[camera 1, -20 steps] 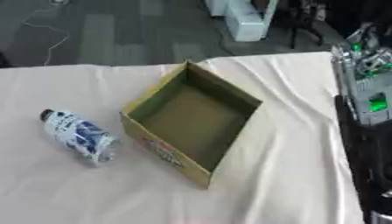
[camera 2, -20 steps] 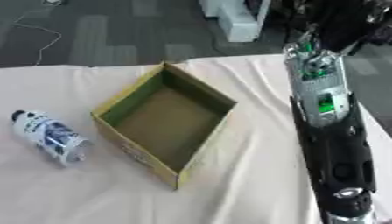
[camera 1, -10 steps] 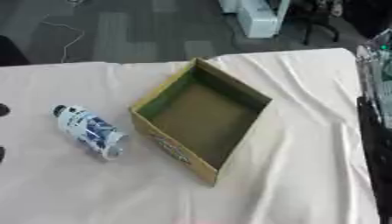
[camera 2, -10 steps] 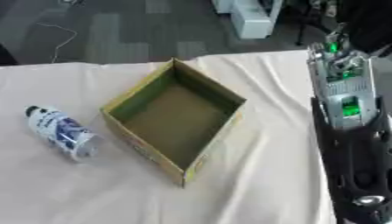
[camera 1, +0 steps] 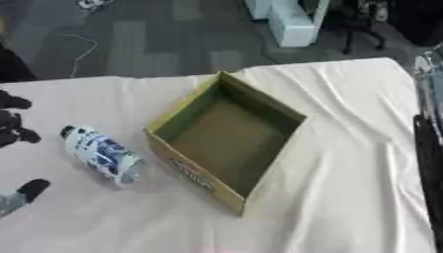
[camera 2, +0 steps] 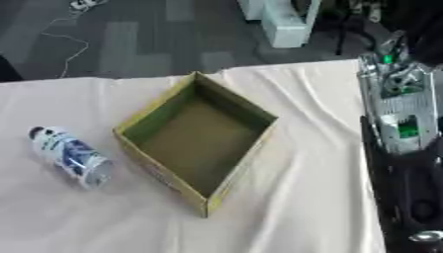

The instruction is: Pick up objects on the table and place them in the box.

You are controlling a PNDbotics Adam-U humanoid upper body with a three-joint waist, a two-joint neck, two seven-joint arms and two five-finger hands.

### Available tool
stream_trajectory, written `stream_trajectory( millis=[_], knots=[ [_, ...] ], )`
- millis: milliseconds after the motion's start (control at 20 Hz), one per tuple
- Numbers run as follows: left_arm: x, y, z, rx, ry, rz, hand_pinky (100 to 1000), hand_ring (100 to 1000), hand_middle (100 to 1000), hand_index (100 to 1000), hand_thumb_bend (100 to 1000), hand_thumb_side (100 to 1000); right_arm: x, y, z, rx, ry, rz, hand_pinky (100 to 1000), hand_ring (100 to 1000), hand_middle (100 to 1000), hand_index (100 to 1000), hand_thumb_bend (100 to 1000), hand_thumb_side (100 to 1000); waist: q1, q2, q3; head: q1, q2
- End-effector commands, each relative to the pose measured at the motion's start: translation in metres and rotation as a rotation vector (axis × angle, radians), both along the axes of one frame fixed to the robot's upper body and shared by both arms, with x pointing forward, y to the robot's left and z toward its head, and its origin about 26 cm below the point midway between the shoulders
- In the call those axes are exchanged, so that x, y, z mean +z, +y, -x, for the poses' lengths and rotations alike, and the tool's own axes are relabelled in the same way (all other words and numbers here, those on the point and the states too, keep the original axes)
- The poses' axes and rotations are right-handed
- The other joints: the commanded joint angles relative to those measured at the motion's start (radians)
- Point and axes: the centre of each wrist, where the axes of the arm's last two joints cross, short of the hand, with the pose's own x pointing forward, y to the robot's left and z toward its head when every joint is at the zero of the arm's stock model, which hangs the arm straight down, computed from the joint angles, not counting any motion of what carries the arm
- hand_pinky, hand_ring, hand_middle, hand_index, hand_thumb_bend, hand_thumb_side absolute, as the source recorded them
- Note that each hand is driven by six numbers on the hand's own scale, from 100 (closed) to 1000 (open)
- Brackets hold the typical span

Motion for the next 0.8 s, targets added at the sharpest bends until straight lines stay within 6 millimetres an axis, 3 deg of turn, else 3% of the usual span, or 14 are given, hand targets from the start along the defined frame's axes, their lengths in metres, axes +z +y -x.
stream_trajectory(
  millis=[50, 350, 800],
  knots=[
    [0.013, 0.01, -0.005, 0.057, 0.002, -0.078, 770, 805, 466, 702, 322, 958, 0.011, 0.002, 0.004, 0.204, -0.327, -0.183, 380, 323, 443, 470, 100, 991, 0.007, -0.01, -0.004, 0.016, -0.018],
    [0.014, 0.02, -0.016, 0.138, 0.075, -0.113, 781, 818, 514, 728, 369, 918, 0.01, 0.004, 0.003, 0.212, -0.323, -0.181, 380, 323, 443, 469, 100, 992, 0.009, -0.01, -0.014, 0.027, -0.028],
    [0.014, 0.03, -0.035, 0.229, 0.189, -0.212, 793, 841, 537, 749, 405, 820, 0.012, 0.005, 0.003, 0.216, -0.329, -0.186, 381, 324, 444, 467, 100, 991, 0.01, -0.007, -0.024, 0.039, -0.012]
  ],
)
